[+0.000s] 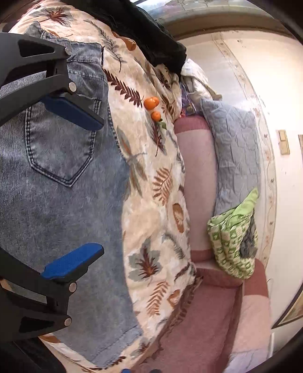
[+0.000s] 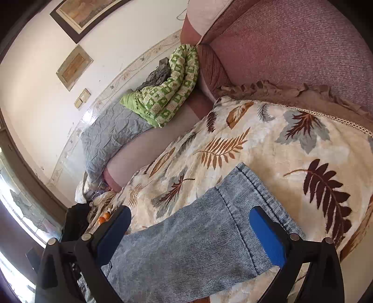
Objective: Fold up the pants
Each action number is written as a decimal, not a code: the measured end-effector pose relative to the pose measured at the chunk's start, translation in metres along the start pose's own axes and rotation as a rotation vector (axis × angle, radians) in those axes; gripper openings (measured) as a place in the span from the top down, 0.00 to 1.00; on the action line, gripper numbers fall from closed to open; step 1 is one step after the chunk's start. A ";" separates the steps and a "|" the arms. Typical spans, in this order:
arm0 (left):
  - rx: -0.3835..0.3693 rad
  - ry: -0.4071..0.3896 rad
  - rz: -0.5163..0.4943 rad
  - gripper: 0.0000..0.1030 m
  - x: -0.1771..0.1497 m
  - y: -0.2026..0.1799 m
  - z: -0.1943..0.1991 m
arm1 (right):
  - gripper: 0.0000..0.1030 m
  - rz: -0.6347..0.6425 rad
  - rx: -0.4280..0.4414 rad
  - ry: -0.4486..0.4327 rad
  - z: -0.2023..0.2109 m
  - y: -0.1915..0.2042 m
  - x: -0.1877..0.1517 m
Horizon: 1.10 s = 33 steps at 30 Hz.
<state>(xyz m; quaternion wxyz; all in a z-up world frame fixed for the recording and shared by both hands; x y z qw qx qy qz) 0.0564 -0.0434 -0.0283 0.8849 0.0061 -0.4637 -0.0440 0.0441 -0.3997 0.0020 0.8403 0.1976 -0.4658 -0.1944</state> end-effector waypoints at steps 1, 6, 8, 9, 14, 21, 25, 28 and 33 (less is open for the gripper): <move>0.001 0.027 -0.015 0.05 -0.006 -0.003 -0.005 | 0.01 0.009 0.001 0.005 -0.001 0.003 0.000; -0.109 0.082 0.071 0.05 -0.009 0.003 -0.008 | 0.00 0.055 -0.024 0.057 -0.014 0.017 -0.003; -0.130 0.085 0.114 0.05 -0.005 0.010 -0.005 | 0.00 0.060 -0.031 0.078 -0.019 0.023 -0.006; -0.143 0.091 0.143 0.05 -0.005 0.015 -0.005 | 0.01 0.063 -0.037 0.084 -0.021 0.026 -0.009; -0.158 0.136 0.276 0.05 -0.009 0.043 -0.008 | 0.01 0.124 -0.086 0.107 -0.027 0.048 -0.020; -0.164 0.152 0.387 0.05 -0.015 0.065 -0.005 | 0.01 0.160 -0.154 0.091 -0.017 0.067 -0.032; -0.193 0.143 0.305 0.05 -0.012 0.048 0.002 | 0.01 0.201 -0.189 0.082 -0.001 0.075 -0.033; -0.213 0.153 0.197 0.05 -0.014 0.028 0.003 | 0.00 0.224 -0.159 0.076 0.015 0.079 -0.028; -0.207 0.179 0.091 0.05 -0.018 0.006 -0.003 | 0.00 0.178 -0.134 0.124 0.000 0.062 -0.031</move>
Point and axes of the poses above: each gripper's, at about its wrist camera, not at the fingertips, and z roughly against the way its jaws point, y to its left, x to its top, the point moved 3 cm from there along -z, roughly the way its jaws point, and after that the axes turned 5 degrees about -x, right-handed, at the moved point
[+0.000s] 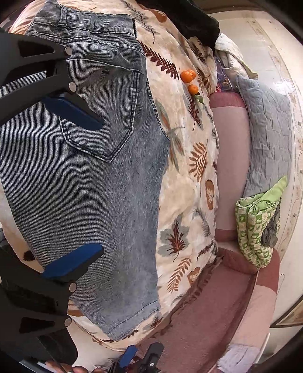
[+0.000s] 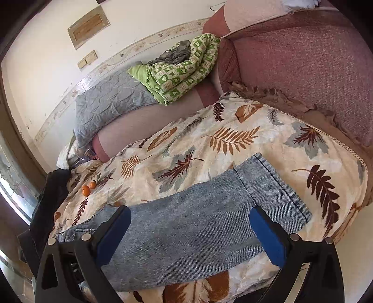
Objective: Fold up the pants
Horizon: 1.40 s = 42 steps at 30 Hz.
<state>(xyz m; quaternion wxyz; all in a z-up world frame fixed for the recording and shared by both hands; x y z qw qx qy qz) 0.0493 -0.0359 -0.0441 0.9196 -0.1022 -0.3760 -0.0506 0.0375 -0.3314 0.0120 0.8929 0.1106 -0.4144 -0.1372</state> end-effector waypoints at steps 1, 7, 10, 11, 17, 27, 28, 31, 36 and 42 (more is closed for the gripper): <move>0.010 0.008 -0.010 0.05 -0.001 -0.002 -0.003 | 0.00 -0.012 -0.008 0.026 -0.006 -0.001 0.003; 0.057 0.023 -0.010 0.05 -0.004 0.000 -0.014 | 0.00 -0.014 0.093 -0.008 -0.002 -0.002 0.006; 0.057 0.022 -0.002 0.05 -0.004 -0.001 -0.018 | 0.00 -0.035 0.131 -0.041 0.004 -0.004 0.008; 0.058 0.018 0.000 0.05 -0.003 -0.002 -0.020 | 0.00 -0.045 0.143 -0.043 0.004 -0.005 0.009; 0.065 -0.010 0.013 0.05 0.001 -0.002 -0.018 | 0.00 -0.111 0.248 -0.038 0.004 -0.001 0.012; 0.056 -0.026 0.103 0.05 0.004 0.018 -0.011 | 0.00 0.090 0.225 0.004 -0.009 0.051 -0.005; 0.057 -0.028 0.106 0.05 0.004 0.019 -0.010 | 0.00 0.104 0.227 0.007 -0.010 0.054 -0.006; 0.059 -0.037 0.119 0.05 0.006 0.022 -0.008 | 0.00 0.106 0.235 0.011 -0.011 0.058 -0.008; 0.059 -0.030 0.124 0.05 0.006 0.021 -0.010 | 0.00 0.089 0.299 0.044 -0.016 0.075 -0.015; 0.071 -0.036 0.140 0.05 0.005 0.027 -0.008 | 0.00 0.207 0.330 0.076 -0.022 0.116 -0.033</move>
Point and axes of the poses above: each gripper's, at about its wrist camera, not at the fingertips, and z roughly against the way its jaws point, y to its left, x to its top, the point moved 3 cm from there along -z, roughly the way its jaws point, and after that the axes turned 5 degrees about -x, right-handed, at the moved point
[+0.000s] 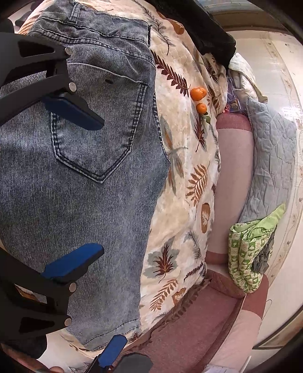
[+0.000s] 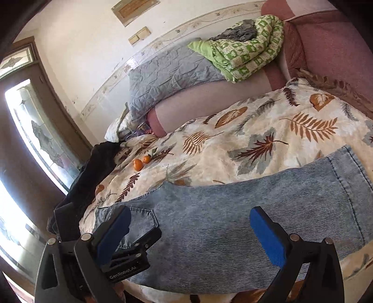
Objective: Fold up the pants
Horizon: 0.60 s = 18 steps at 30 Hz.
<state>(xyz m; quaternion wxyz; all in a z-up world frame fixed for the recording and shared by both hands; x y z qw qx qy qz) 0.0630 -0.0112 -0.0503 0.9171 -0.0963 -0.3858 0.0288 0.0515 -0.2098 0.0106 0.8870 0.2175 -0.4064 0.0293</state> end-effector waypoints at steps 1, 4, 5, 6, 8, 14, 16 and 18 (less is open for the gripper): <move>0.002 -0.001 0.006 0.05 0.000 0.002 0.000 | 0.00 0.019 0.001 0.007 -0.002 0.005 -0.002; 0.008 0.001 0.015 0.05 0.000 0.004 0.000 | 0.00 0.071 -0.018 0.011 -0.004 0.013 -0.004; 0.007 0.002 0.017 0.05 0.000 0.005 0.000 | 0.00 0.079 -0.022 0.010 -0.003 0.013 -0.005; 0.007 0.004 0.018 0.05 0.000 0.005 -0.001 | 0.00 0.079 -0.024 0.008 -0.002 0.011 -0.005; 0.007 0.006 0.014 0.05 0.000 0.004 -0.001 | 0.00 0.051 -0.025 0.002 0.002 0.001 -0.002; 0.014 0.007 -0.006 0.05 -0.002 0.001 -0.001 | 0.00 -0.147 -0.066 -0.071 0.026 -0.055 0.011; 0.016 0.006 -0.003 0.05 -0.002 0.001 -0.001 | 0.00 -0.192 -0.106 -0.098 0.036 -0.075 0.015; 0.015 0.006 0.005 0.05 -0.002 0.002 -0.001 | 0.00 -0.227 -0.140 -0.120 0.047 -0.095 0.017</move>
Point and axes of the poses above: each gripper's, at about its wrist camera, not at the fingertips, and z roughly against the way its jaws point, y to its left, x to its top, the point moved 3 cm from there along -z, roughly the way its jaws point, and after that the axes turned 5 degrees about -x, right-handed, at the moved point
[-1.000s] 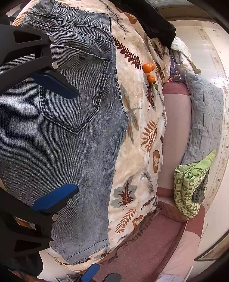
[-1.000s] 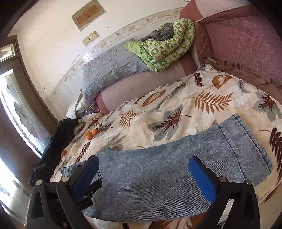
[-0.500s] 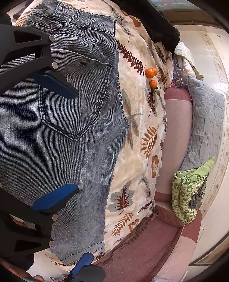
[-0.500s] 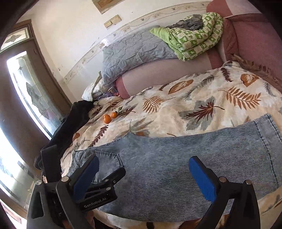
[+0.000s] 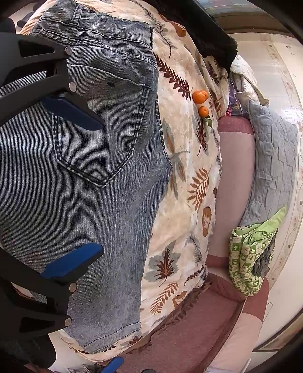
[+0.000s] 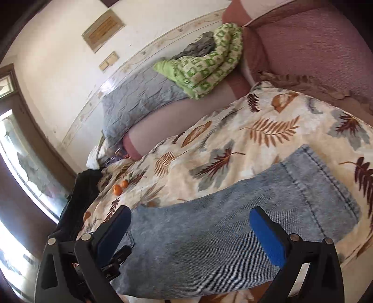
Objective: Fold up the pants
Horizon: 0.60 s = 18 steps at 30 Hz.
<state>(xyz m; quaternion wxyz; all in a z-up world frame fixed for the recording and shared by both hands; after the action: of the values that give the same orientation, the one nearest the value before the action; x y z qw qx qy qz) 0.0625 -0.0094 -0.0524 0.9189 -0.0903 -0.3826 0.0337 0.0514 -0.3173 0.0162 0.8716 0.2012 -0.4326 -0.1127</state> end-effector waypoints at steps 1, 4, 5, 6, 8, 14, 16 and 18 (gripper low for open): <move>-0.001 0.001 0.002 0.05 0.000 0.000 0.000 | 0.00 -0.015 -0.017 -0.011 0.004 -0.010 0.003; 0.002 0.001 -0.004 0.05 0.000 -0.001 -0.001 | 0.00 -0.062 -0.066 -0.037 0.017 -0.040 0.012; 0.002 0.001 -0.007 0.05 0.000 -0.002 0.000 | 0.00 -0.082 -0.080 -0.045 0.021 -0.051 0.015; 0.002 0.000 -0.010 0.05 0.000 -0.002 0.000 | 0.00 -0.103 -0.090 -0.052 0.025 -0.061 0.017; 0.004 0.001 -0.016 0.05 -0.001 -0.003 -0.001 | 0.00 -0.157 -0.096 -0.061 0.032 -0.082 0.020; 0.006 0.001 -0.022 0.05 -0.002 -0.005 -0.001 | 0.00 -0.301 -0.098 -0.085 0.043 -0.115 0.020; 0.010 0.002 -0.028 0.05 -0.002 -0.005 -0.001 | 0.00 -0.259 -0.082 -0.051 0.036 -0.103 0.020; 0.013 0.001 -0.032 0.05 -0.002 -0.006 -0.001 | 0.00 -0.178 -0.074 -0.012 0.025 -0.083 0.019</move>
<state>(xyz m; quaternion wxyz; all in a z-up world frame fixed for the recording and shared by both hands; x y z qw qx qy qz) 0.0618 -0.0156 -0.0537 0.9201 -0.0785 -0.3831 0.0213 0.0406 -0.4045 0.0059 0.8624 0.2056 -0.4137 -0.2070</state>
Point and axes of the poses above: each gripper's, at about its wrist camera, not at the fingertips, and z roughly against the way its jaws point, y to its left, x to its top, the point moved 3 cm from there along -z, roughly the way its jaws point, and after that the axes turned 5 degrees about -x, right-handed, at the moved point
